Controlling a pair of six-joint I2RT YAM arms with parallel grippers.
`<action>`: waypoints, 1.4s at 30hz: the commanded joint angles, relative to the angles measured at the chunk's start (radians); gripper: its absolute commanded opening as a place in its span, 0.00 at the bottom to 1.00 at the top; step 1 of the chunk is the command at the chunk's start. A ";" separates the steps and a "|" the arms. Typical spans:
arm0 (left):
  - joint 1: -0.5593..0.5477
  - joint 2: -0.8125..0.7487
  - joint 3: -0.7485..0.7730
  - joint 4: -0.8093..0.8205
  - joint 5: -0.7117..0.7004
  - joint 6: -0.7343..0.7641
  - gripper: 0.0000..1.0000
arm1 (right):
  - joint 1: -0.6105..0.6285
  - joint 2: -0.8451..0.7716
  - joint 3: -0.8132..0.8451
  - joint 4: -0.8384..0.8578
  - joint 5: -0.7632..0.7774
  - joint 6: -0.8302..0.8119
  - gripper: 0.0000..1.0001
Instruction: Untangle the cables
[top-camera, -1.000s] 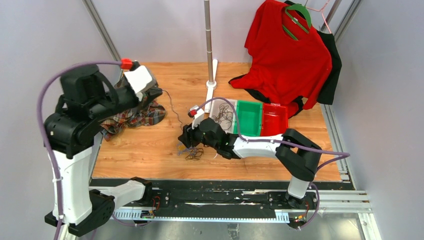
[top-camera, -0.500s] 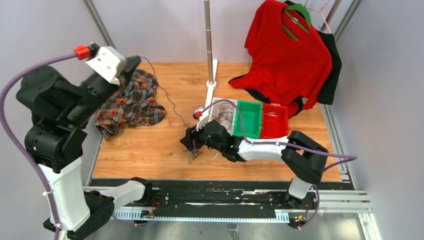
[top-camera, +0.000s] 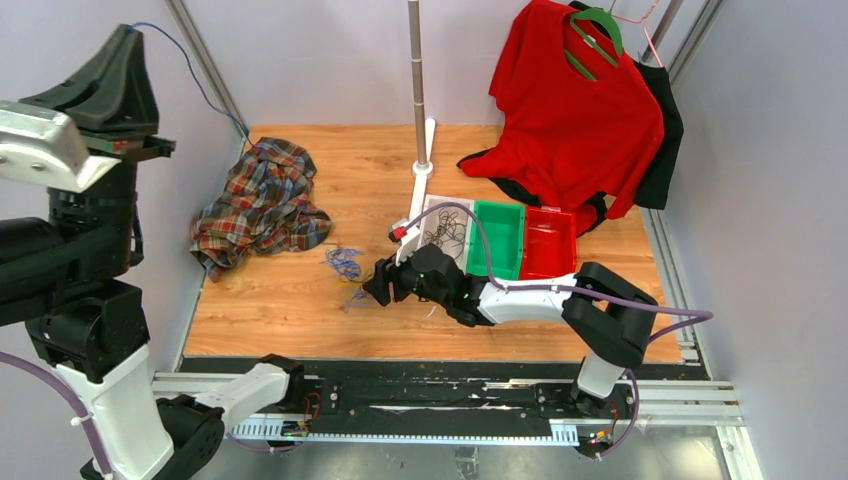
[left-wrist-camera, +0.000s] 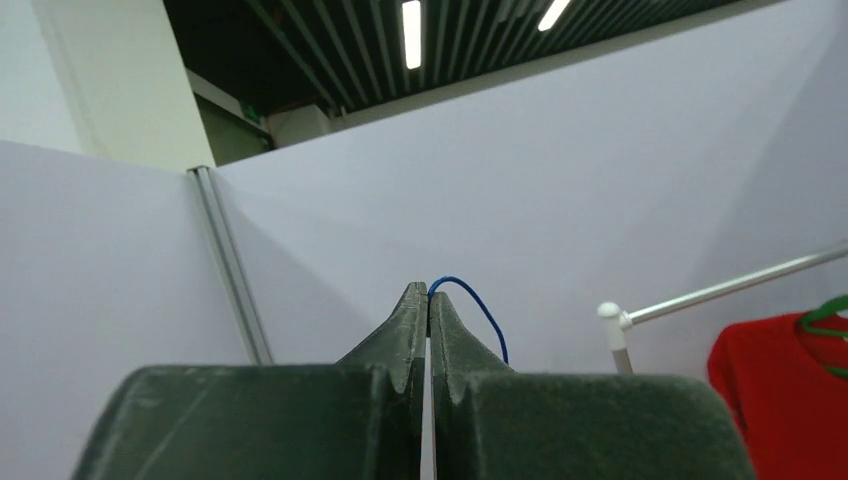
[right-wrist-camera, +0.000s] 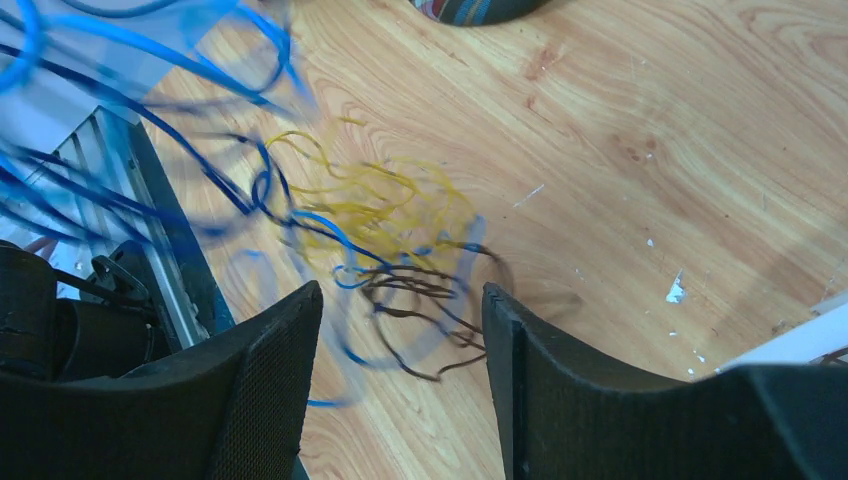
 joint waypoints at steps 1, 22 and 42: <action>0.000 0.020 0.052 0.108 -0.023 0.002 0.01 | 0.010 0.014 -0.014 0.012 0.000 0.005 0.60; 0.000 -0.050 -0.097 -0.031 0.258 -0.016 0.00 | 0.046 -0.289 0.231 -0.205 0.011 -0.215 0.73; 0.000 -0.144 -0.327 -0.155 0.604 -0.091 0.00 | 0.049 -0.248 0.448 -0.293 -0.062 -0.322 0.56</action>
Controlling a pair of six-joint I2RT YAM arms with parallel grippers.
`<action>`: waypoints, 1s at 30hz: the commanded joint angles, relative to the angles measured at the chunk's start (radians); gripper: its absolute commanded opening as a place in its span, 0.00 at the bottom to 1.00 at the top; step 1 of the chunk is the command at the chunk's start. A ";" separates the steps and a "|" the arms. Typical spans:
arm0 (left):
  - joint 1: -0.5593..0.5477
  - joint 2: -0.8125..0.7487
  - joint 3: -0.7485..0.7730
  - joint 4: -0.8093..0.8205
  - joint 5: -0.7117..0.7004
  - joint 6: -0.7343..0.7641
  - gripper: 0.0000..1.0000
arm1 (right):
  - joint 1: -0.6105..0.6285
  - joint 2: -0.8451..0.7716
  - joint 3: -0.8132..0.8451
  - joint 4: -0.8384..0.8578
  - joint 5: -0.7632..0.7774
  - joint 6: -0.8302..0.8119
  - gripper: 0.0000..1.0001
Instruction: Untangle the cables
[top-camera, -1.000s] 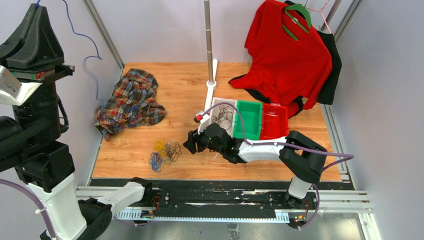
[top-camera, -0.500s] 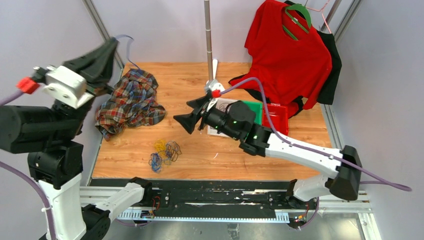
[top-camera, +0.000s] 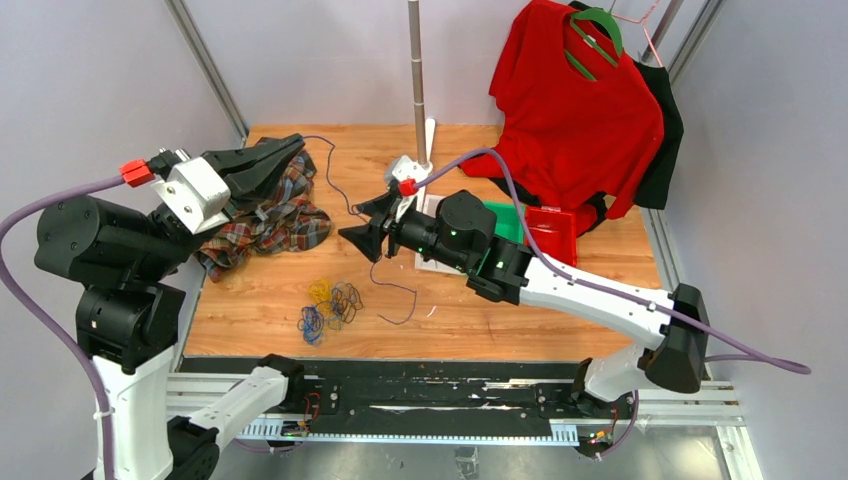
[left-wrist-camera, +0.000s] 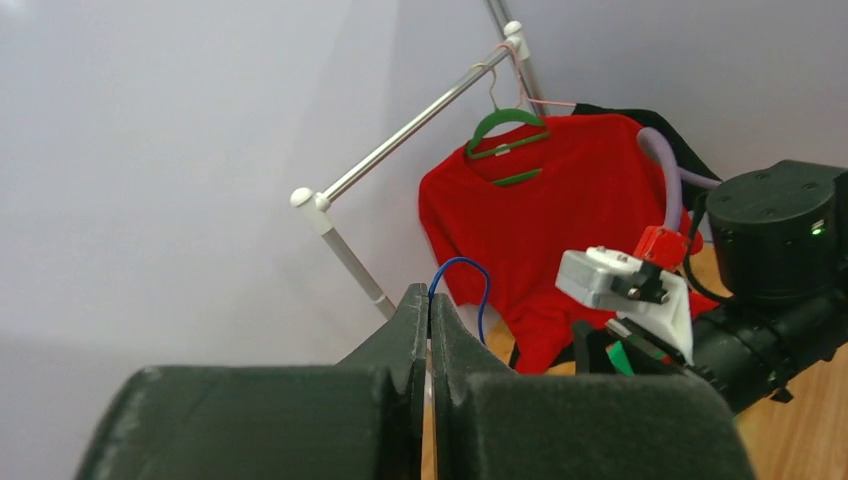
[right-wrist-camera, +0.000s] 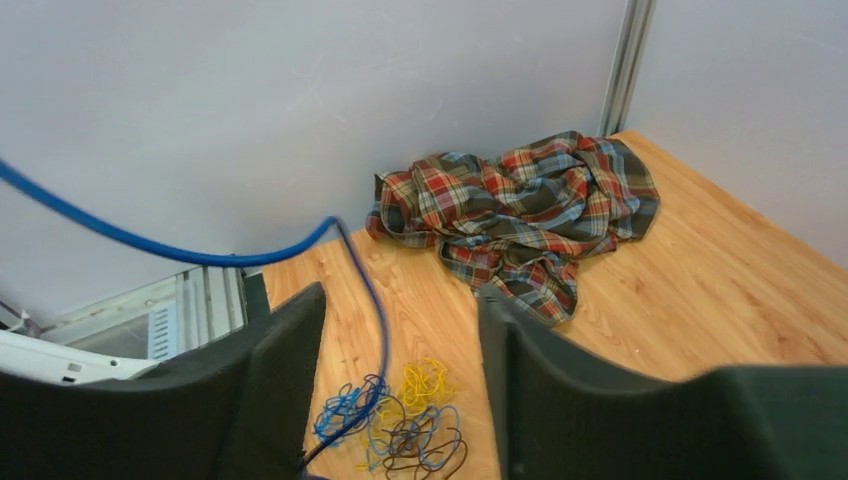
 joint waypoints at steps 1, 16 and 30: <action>0.000 -0.017 -0.001 -0.010 0.051 -0.025 0.00 | 0.013 0.026 0.043 -0.014 0.025 -0.018 0.46; 0.000 -0.075 -0.349 -0.470 0.184 0.186 0.55 | -0.152 -0.308 -0.265 -0.048 0.299 0.095 0.01; -0.002 -0.014 -0.677 -0.647 -0.142 0.499 0.98 | -0.452 -0.420 -0.421 -0.301 0.481 0.175 0.01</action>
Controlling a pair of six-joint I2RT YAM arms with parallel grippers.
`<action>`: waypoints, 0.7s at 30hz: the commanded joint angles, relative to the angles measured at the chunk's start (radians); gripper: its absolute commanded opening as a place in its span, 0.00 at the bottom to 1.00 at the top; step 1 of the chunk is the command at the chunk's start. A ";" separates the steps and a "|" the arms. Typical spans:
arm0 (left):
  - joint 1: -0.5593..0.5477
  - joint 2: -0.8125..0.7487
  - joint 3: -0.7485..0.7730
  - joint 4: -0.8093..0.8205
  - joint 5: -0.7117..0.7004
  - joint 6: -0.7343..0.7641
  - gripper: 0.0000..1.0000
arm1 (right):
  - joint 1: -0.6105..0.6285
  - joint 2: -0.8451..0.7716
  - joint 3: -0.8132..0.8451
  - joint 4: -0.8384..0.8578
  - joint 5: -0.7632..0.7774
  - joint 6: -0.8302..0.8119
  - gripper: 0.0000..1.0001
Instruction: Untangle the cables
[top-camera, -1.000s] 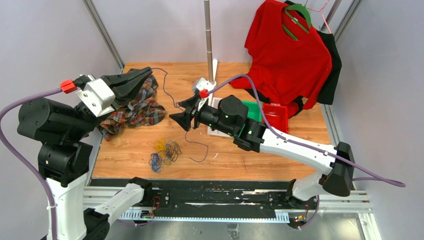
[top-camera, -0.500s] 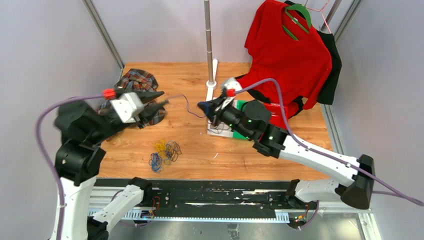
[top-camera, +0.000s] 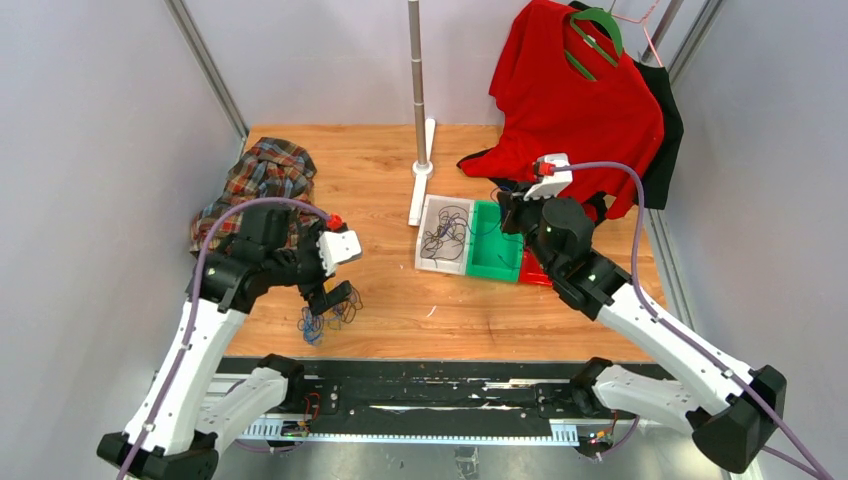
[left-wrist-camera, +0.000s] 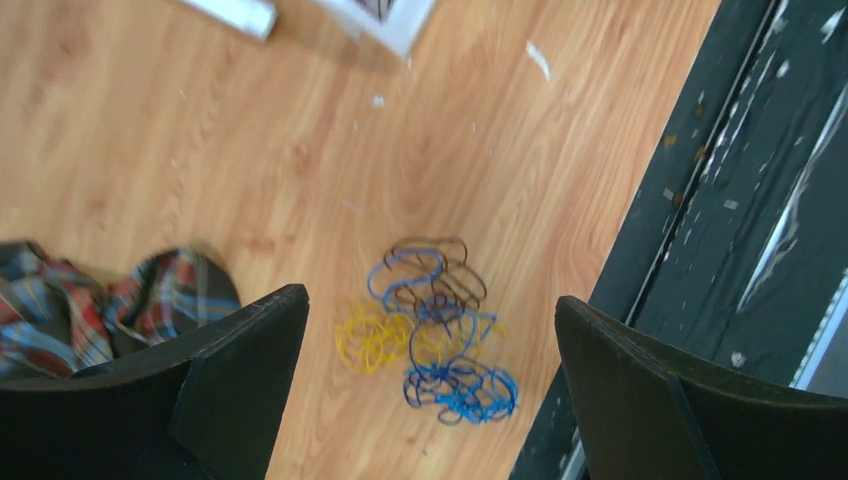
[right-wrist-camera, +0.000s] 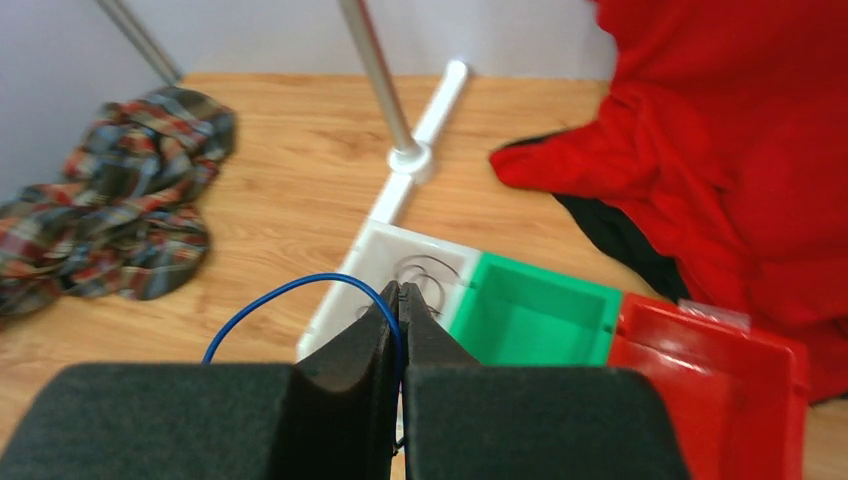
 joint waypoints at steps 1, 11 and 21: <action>-0.002 0.049 -0.068 -0.034 -0.159 0.097 0.98 | -0.059 0.045 -0.022 -0.085 0.084 0.027 0.01; 0.000 0.069 -0.112 -0.004 -0.251 0.130 0.98 | -0.115 0.155 -0.031 -0.162 0.273 0.134 0.01; 0.000 0.068 -0.116 0.006 -0.247 0.136 0.98 | -0.117 0.272 0.061 -0.374 0.361 0.273 0.00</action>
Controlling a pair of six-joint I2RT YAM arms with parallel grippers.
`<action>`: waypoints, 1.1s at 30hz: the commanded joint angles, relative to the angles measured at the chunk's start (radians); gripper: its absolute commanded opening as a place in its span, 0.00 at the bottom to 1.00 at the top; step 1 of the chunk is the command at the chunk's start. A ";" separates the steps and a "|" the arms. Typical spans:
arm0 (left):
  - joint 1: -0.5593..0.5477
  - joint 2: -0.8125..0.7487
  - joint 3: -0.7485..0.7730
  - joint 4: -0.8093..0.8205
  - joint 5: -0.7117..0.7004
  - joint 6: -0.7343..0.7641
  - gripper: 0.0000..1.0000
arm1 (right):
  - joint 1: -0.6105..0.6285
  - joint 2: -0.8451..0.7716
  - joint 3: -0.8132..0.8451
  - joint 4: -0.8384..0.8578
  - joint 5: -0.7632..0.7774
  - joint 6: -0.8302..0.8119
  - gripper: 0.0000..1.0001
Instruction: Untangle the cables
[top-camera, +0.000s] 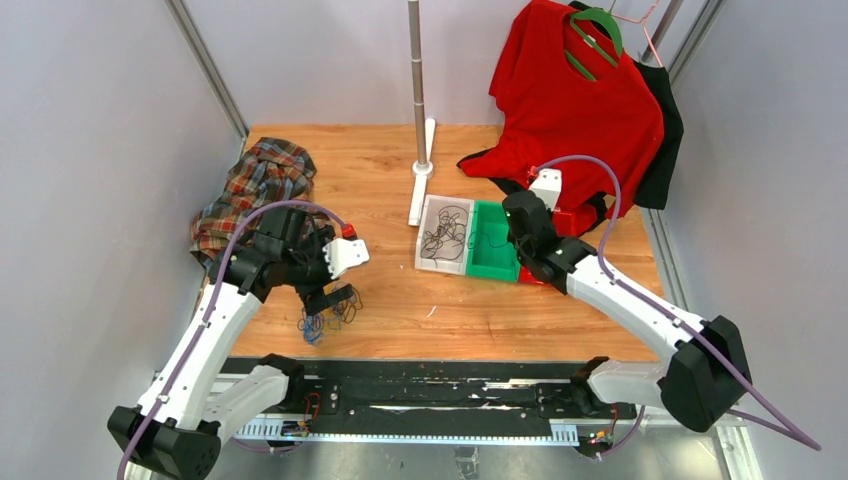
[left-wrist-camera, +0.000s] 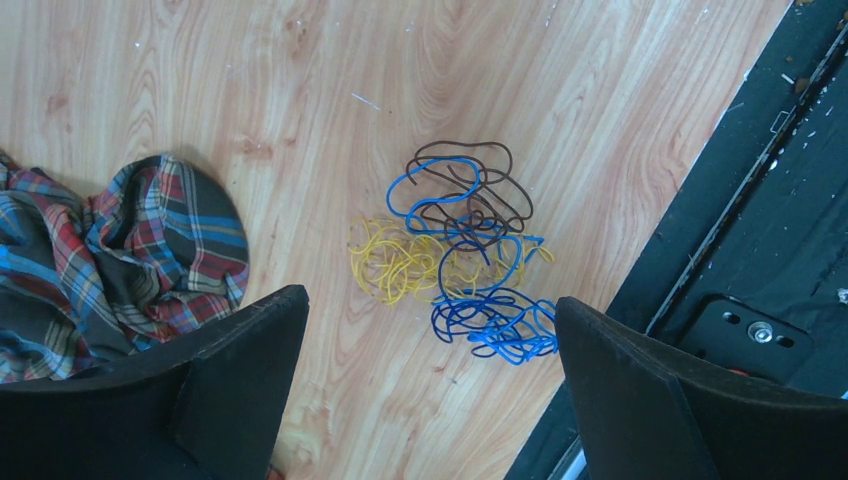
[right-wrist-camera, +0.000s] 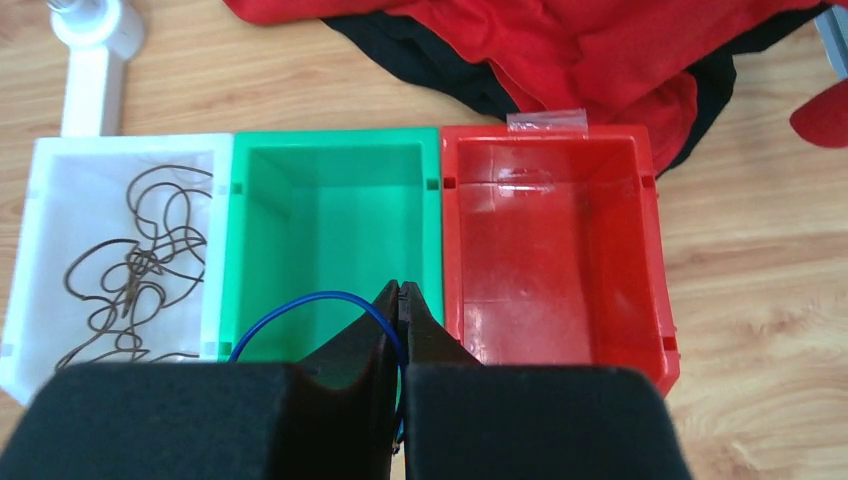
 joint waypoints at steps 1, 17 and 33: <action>0.000 -0.009 0.016 0.021 -0.003 0.009 0.98 | -0.013 0.051 0.084 -0.135 0.081 0.094 0.01; 0.000 -0.004 0.040 0.021 0.017 0.016 0.98 | 0.000 0.290 0.320 -0.401 0.208 0.272 0.01; 0.000 0.001 0.057 0.020 0.022 0.028 0.91 | -0.005 0.656 0.564 -0.504 0.282 0.359 0.01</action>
